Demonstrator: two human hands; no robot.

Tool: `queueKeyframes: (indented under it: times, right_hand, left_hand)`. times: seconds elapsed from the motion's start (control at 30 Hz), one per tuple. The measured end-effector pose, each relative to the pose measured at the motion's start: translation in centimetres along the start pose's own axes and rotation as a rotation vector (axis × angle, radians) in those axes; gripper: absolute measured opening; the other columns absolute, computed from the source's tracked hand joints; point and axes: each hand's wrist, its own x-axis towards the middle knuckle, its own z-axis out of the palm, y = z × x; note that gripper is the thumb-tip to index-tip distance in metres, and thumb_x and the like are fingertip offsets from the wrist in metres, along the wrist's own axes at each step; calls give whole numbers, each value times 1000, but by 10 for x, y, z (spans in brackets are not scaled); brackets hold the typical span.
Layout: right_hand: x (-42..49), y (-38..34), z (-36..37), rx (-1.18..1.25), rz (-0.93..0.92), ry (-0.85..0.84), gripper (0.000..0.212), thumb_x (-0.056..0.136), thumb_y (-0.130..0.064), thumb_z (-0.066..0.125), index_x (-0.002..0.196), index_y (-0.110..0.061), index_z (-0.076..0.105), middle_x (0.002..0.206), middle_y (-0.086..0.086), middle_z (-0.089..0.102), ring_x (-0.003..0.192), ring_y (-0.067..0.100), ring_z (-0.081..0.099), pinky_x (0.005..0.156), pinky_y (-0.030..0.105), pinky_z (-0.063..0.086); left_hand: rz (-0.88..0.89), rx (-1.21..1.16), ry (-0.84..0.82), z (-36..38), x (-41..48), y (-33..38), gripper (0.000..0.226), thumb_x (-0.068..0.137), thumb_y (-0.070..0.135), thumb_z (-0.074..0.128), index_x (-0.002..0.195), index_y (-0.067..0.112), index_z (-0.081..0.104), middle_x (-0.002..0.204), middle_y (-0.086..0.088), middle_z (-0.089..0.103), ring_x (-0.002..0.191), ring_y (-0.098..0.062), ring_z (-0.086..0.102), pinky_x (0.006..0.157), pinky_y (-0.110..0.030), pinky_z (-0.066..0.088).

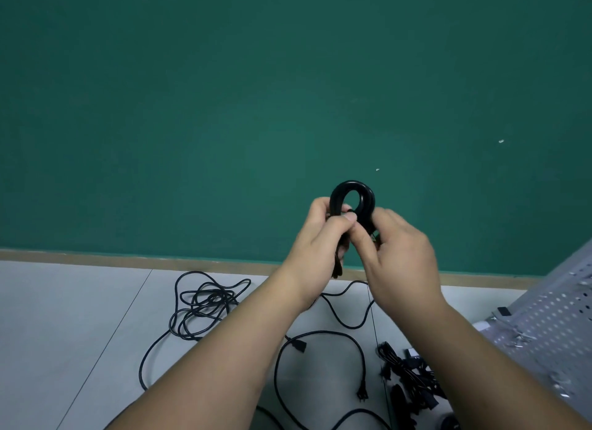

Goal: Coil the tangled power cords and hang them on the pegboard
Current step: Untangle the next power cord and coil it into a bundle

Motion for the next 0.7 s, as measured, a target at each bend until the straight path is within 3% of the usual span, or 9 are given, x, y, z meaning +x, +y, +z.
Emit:
queueKeyframes:
  times: [0.1,0.17,0.27,0.33,0.4,0.5,0.6,0.7]
  right_hand:
    - [-1,2,5,6,-111,-125,41,108,-53,34,136,-34,57,104,-14,52,84,16,57,69,38,46]
    - [0,3,6,41,-143,-139,42,109,-45,38,149,-36,51,110,-16,53,88,12,56,74,39,50]
    - [-2,0,7,47,-180,-56,39,107,-42,48,142,-29,60,103,-12,58,82,11,56,72,40,54]
    - [-6,-4,10,24,-203,-8,37,105,-41,56,136,-23,67,94,-9,57,75,13,56,68,39,54]
    - [-8,-9,13,-10,-210,12,39,103,-42,59,133,-19,70,86,-10,53,70,12,54,65,36,52]
    - [-9,-9,16,-7,-223,2,40,103,-41,61,134,-18,71,84,-11,51,67,11,53,65,36,53]
    - [-3,-1,12,35,-219,-40,37,102,-36,64,136,-24,69,92,-11,56,71,10,57,70,39,56]
    - [6,9,6,-25,-216,-46,35,101,-34,62,135,-33,66,100,-12,58,71,13,60,66,40,56]
  left_hand:
    - [-25,-67,78,-4,4,4,5,108,20,50,110,15,49,79,-3,48,62,-13,40,56,-30,36]
    - [-12,-104,120,-7,6,3,7,110,21,48,109,14,50,78,-5,47,60,-14,39,56,-33,36]
    - [5,-108,187,-5,8,0,13,113,24,48,107,12,50,78,-7,50,59,-14,43,54,-33,35]
    - [19,-117,256,-3,8,-2,16,113,25,49,105,12,50,83,-10,52,66,-20,47,54,-32,42]
    - [61,-71,326,-4,9,-6,16,112,27,50,104,14,53,83,-5,53,73,-20,49,63,-38,52]
    - [50,-58,387,-4,8,-7,19,112,29,49,100,15,53,76,3,52,69,-15,49,67,-38,50]
    - [-39,-278,310,-4,7,2,20,113,28,44,98,17,50,68,-1,44,53,-13,41,55,-31,39]
    - [-22,-344,134,-4,6,4,23,113,31,42,99,14,47,67,-5,36,52,-16,27,51,-32,24]
